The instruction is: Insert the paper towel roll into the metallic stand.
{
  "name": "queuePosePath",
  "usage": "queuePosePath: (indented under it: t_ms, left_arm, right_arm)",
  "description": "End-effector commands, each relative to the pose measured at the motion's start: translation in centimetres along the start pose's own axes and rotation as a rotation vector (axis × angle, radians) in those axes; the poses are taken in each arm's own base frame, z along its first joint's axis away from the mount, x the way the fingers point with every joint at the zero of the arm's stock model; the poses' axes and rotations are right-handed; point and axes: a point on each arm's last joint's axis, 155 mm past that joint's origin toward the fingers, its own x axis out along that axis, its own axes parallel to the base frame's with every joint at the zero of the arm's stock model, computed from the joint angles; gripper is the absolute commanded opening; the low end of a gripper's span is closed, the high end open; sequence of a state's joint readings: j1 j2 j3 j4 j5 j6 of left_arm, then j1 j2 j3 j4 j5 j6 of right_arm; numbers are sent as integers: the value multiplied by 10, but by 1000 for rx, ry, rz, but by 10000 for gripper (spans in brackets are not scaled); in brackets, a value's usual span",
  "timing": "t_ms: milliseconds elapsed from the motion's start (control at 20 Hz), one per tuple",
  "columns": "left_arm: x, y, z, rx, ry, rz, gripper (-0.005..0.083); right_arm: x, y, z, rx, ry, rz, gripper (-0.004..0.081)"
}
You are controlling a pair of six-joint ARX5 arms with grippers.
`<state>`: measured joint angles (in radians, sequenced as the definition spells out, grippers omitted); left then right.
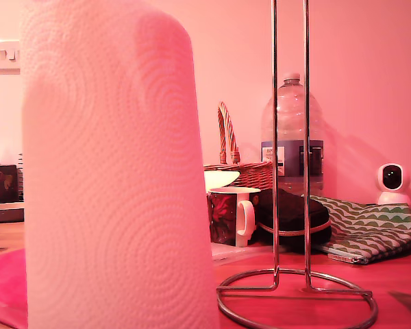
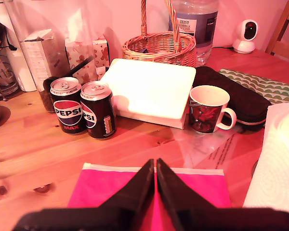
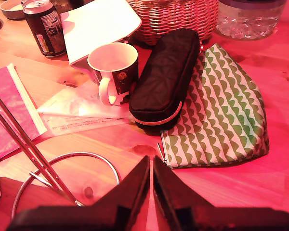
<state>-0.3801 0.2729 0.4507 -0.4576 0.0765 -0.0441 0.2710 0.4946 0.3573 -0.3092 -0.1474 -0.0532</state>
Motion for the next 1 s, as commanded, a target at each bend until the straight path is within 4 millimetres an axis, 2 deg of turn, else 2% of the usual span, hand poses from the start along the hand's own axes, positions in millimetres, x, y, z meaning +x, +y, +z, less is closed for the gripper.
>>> queuePosePath:
  t_ms: [0,250,400,500,700,800,950]
  left_arm:
    - [2,-12,-6,-3,22,-64,-20]
    - [2,-13,-6,-3,21,-69,-20]
    - [1,-22,-6,8,23,-120,-20]
    - [-4,-37,-6,90,27,-200,-20]
    - [-16,-50,-8,202,104,-277,-20]
    - [-26,-56,-2,280,132,-316,-20]
    - [-45,-75,12,327,166,-431,-21]
  right_arm:
    - [0,0,21,-15,-91,-1,-10]
    - [0,0,21,-14,-92,0,-10]
    - [0,8,28,24,-119,44,-10]
    - [-2,25,33,17,-140,132,-10]
    - [-10,71,33,-28,-142,328,-11]
    - [-15,93,30,-57,-136,404,-11]
    - [-25,126,24,-102,-123,522,-11]
